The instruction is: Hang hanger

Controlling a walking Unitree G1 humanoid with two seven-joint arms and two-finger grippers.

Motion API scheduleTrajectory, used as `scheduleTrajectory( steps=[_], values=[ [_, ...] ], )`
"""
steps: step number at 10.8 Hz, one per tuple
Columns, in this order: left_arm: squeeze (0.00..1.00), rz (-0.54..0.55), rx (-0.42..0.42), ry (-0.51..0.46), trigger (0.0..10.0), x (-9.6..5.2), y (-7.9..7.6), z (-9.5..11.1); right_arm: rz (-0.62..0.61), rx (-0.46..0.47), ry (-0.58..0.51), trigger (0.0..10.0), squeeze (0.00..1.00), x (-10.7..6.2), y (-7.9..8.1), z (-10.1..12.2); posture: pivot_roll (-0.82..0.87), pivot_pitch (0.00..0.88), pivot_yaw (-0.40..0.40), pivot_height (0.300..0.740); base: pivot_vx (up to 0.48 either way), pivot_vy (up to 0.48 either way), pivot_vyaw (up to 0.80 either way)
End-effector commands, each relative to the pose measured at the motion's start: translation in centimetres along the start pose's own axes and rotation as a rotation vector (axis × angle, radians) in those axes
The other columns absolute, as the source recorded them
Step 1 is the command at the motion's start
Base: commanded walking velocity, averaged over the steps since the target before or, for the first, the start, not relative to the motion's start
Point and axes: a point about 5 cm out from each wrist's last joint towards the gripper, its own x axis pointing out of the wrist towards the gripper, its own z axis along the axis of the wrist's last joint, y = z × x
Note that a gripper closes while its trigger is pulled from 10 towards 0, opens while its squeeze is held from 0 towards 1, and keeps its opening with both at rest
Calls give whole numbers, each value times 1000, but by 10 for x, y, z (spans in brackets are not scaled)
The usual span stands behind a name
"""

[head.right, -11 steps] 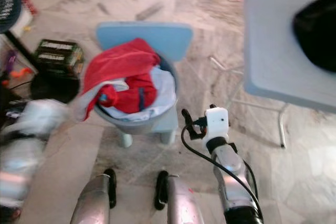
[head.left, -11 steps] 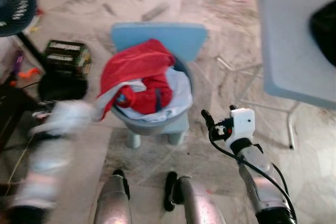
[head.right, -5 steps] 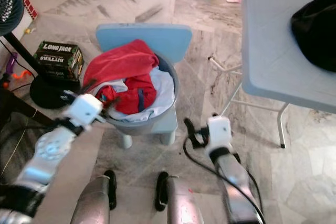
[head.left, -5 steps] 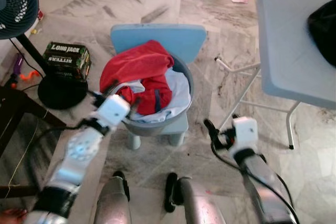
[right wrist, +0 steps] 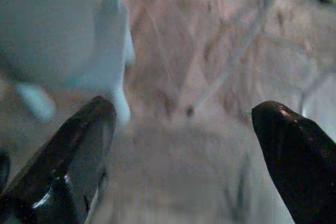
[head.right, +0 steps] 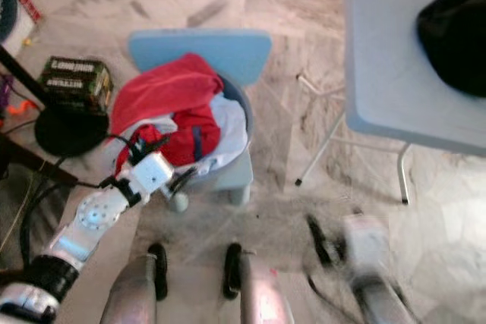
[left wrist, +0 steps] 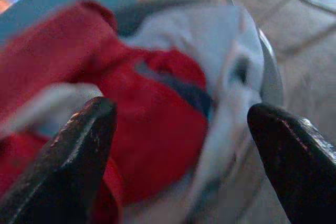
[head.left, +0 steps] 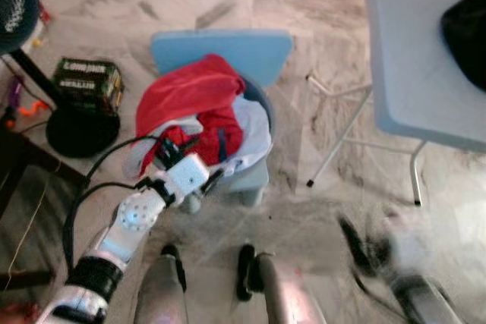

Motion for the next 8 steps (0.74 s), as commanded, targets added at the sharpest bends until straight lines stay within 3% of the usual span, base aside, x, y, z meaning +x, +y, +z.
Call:
scheduleTrajectory(
  steps=[1, 2, 4, 6, 8],
  values=[
    [0, -31, -4, 11, 10000, -2, -10, -5, -9, 2, 26, 10000, 0, -13, -6, -1, -204, 434, -135, 740, 0, 0, 0],
    [0, -27, -31, 42, 10000, -2, -7, -14, 21, 25, 81, 10000, 0, -31, -9, -2, -230, 449, -146, 740, 0, 0, 0],
    [0, -22, -11, 32, 10000, 1, -4, -16, 83, 86, 38, 10000, 0, -21, -8, 19, -255, 460, -173, 740, 0, 0, 0],
    [0, 14, -5, 42, 10000, 9, 4, -16, 225, 149, 9, 10000, 0, -8, 8, 41, -264, 458, -191, 740, 0, 0, 0],
    [0, 70, 32, 61, 10000, 14, 14, -16, 279, 147, -11, 10000, 0, 3, 18, 51, -266, 449, -201, 740, 0, 0, 0]
  ],
)
